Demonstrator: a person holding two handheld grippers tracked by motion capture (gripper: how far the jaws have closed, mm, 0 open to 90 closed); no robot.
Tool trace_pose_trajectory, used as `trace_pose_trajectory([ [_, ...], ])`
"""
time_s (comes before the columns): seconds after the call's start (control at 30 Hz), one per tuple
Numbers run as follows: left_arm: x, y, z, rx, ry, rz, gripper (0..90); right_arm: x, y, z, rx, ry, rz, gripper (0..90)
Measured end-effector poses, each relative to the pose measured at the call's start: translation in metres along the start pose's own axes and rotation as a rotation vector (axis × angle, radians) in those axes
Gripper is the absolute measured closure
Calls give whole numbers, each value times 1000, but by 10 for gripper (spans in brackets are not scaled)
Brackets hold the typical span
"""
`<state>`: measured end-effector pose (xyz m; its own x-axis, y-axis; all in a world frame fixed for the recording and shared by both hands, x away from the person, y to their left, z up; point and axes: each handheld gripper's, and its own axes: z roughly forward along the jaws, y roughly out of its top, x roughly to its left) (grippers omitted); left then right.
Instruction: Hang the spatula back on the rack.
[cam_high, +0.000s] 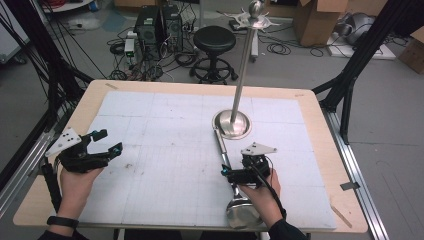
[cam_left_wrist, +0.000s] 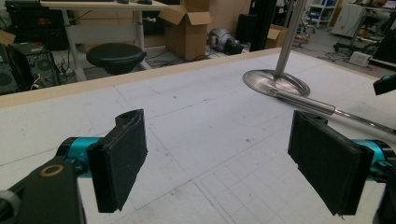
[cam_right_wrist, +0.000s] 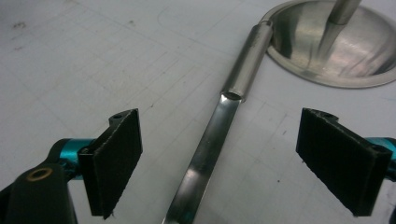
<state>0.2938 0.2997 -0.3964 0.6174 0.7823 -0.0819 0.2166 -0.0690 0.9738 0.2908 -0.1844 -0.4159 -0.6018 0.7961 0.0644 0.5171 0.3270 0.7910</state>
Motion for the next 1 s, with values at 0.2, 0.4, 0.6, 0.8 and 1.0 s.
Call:
trace_pose_trajectory([
  [0.2,-1,0,1,3,-7,1,200,3,-2,8,50,19,-27,143],
  [0.4,-1,-1,2,8,-11,3,200,3,-5,18,118,34,-34,166],
  [0.6,-1,-1,2,9,-12,2,200,3,-8,25,178,55,-42,290],
  [0.8,-1,-1,2,16,-12,6,200,3,-8,28,200,46,-44,411],
  [1.0,-1,-1,2,18,-10,3,200,3,-9,27,201,10,-64,520],
])
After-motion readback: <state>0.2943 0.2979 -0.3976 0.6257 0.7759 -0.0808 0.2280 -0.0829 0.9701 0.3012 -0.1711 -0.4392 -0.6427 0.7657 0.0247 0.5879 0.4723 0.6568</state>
